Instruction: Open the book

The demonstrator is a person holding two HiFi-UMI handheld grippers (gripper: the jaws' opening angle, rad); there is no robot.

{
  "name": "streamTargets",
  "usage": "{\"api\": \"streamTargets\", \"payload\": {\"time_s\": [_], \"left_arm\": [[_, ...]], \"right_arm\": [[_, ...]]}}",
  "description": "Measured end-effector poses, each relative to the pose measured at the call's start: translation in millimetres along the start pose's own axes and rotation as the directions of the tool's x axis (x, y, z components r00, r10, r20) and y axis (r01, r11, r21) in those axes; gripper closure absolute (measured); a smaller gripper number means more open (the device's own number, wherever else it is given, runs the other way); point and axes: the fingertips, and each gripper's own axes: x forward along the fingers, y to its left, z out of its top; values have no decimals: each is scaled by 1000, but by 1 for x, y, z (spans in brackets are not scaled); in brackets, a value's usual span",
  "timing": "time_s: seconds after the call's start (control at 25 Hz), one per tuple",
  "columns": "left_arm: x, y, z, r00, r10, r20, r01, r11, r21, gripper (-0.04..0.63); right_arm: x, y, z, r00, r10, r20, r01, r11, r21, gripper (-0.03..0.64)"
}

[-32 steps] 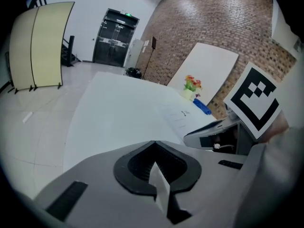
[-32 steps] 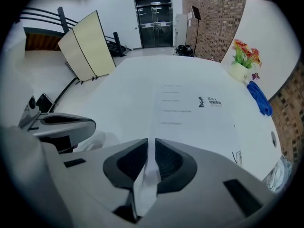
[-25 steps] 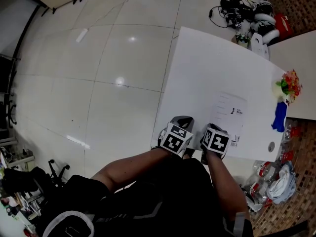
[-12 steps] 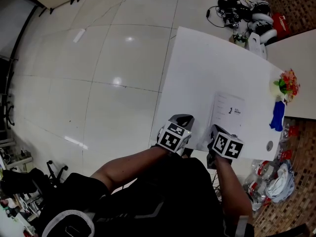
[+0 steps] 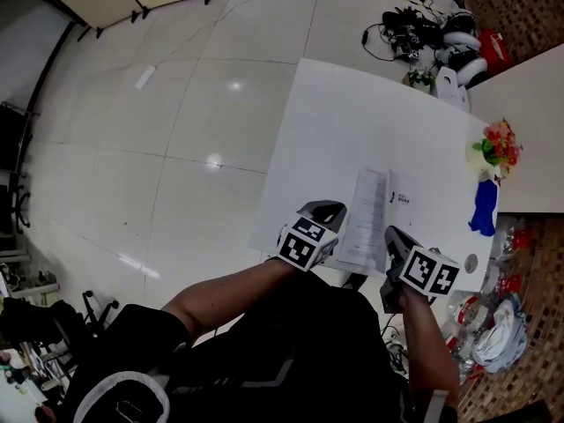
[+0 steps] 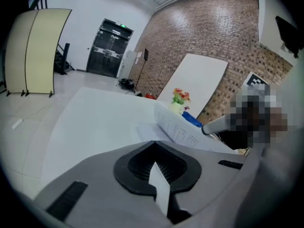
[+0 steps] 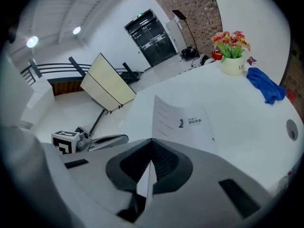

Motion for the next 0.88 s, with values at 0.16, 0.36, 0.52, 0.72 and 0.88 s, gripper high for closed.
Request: {"api": "streamTargets", "payload": {"time_s": [0.16, 0.36, 0.52, 0.72, 0.88], "left_arm": [[9, -25, 13, 998, 50, 31, -50, 999, 3, 594], [23, -67, 20, 992, 116, 41, -114, 993, -41, 594], [38, -96, 26, 986, 159, 52, -157, 987, -46, 594], [58, -129, 33, 982, 179, 62, -175, 983, -54, 594], [69, -151, 36, 982, 177, 73, -173, 983, -53, 594]], "right_arm": [[-37, -28, 17, 997, 77, 31, -77, 997, 5, 615], [-88, -89, 34, 986, 152, 67, -156, 986, 53, 615], [-117, -154, 41, 978, 187, 91, -196, 974, 111, 615], [-125, -220, 32, 969, 240, 64, -247, 953, 178, 615], [-111, -261, 15, 973, 230, 16, -229, 954, 191, 614]]}}
